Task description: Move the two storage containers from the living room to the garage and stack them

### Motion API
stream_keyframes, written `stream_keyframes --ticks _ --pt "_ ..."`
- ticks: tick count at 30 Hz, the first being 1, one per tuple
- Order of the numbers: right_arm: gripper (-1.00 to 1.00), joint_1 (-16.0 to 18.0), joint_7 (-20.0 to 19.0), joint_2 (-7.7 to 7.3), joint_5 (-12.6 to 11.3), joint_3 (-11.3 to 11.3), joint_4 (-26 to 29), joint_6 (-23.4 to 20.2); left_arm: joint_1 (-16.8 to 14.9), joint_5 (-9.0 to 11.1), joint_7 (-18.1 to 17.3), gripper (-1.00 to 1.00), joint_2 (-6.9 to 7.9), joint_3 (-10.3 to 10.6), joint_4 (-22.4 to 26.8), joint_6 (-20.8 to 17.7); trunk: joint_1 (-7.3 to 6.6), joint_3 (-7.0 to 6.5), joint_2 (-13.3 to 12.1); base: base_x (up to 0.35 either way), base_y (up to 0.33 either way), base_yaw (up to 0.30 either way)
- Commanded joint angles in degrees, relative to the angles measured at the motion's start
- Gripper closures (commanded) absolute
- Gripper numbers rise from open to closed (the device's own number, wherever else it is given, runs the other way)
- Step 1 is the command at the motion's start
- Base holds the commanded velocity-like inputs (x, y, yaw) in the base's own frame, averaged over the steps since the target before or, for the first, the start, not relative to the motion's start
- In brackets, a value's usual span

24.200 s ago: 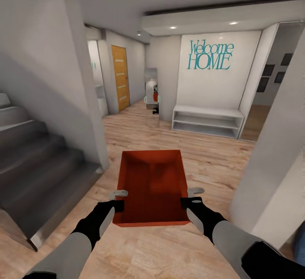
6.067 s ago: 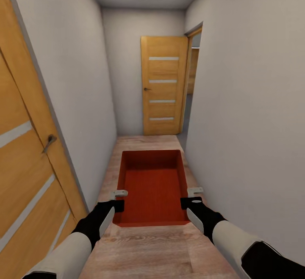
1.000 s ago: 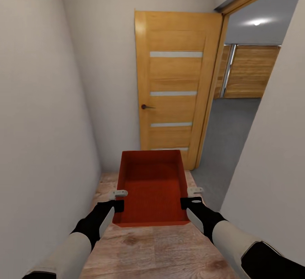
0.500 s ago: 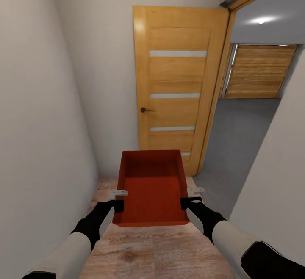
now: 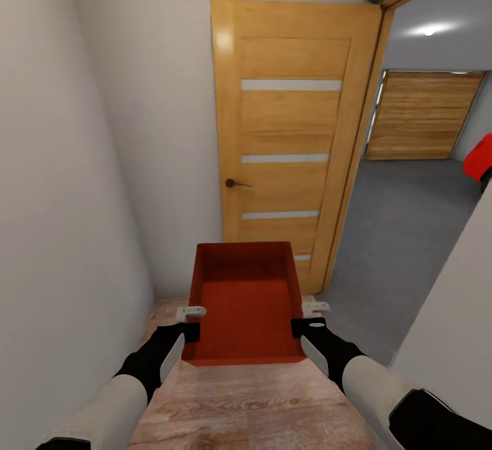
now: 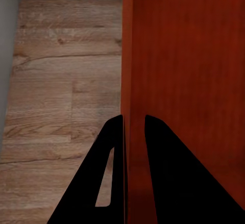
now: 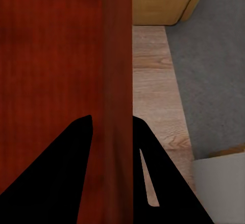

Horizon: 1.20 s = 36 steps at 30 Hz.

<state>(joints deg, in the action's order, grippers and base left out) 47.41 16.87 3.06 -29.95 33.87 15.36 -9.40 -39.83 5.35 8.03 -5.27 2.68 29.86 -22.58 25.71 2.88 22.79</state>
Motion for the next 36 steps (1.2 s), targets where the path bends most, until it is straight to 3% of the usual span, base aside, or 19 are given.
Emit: stream_keyframes --ticks 1,26,36 --pt "1.00 0.0 0.6 -0.78 0.4 0.1 0.0 -0.4 -0.1 -1.0 0.7 1.00 0.09 -0.3 0.2 -0.4 0.07 0.13 0.1 0.323 0.000 0.000" --pt "1.00 0.0 0.6 -0.86 0.4 0.1 0.0 -0.4 -0.1 -1.0 0.7 1.00 0.17 -0.3 0.6 -0.4 0.07 0.13 0.1 0.323 0.000 0.000" --pt "1.00 0.0 0.6 -0.77 0.4 0.1 -0.1 -0.5 -0.1 -1.0 0.7 1.00 0.15 0.0 0.9 -0.4 0.07 0.13 0.1 0.027 0.000 0.000"
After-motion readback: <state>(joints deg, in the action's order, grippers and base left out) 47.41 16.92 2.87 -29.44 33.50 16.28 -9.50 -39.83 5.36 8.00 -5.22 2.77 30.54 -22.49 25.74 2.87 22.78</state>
